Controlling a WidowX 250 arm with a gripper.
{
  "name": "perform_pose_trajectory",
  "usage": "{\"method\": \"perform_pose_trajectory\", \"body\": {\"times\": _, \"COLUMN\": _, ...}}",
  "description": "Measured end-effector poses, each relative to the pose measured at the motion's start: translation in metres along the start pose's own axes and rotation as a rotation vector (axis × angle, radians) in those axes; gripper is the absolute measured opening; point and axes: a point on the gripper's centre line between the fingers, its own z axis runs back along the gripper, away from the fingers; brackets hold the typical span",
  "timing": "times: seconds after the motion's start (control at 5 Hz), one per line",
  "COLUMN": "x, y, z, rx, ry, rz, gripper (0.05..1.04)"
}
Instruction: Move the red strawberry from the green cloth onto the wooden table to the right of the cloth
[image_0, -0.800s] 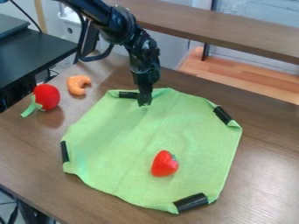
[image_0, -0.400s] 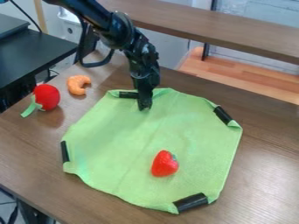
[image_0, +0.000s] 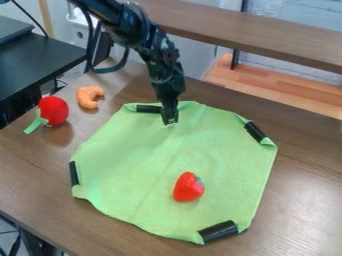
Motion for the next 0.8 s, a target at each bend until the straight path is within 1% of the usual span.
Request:
{"method": "perform_pose_trajectory", "body": {"times": 0.2, "x": 0.001, "y": 0.006, "z": 0.006, "rx": 0.000, "ry": -0.010, "rz": 0.017, "gripper": 1.001}}
{"method": "perform_pose_trajectory", "body": {"times": 0.4, "x": 0.006, "y": 0.015, "z": 0.012, "rx": -0.021, "ry": -0.036, "rz": 0.060, "gripper": 1.001}}
{"method": "perform_pose_trajectory", "body": {"times": 0.6, "x": 0.001, "y": 0.001, "z": 0.015, "rx": -0.152, "ry": -0.057, "rz": 0.104, "gripper": 1.001}}
{"method": "perform_pose_trajectory", "body": {"times": 0.8, "x": 0.012, "y": -0.005, "z": 0.052, "rx": -0.235, "ry": -0.145, "rz": 0.108, "gripper": 1.001}}
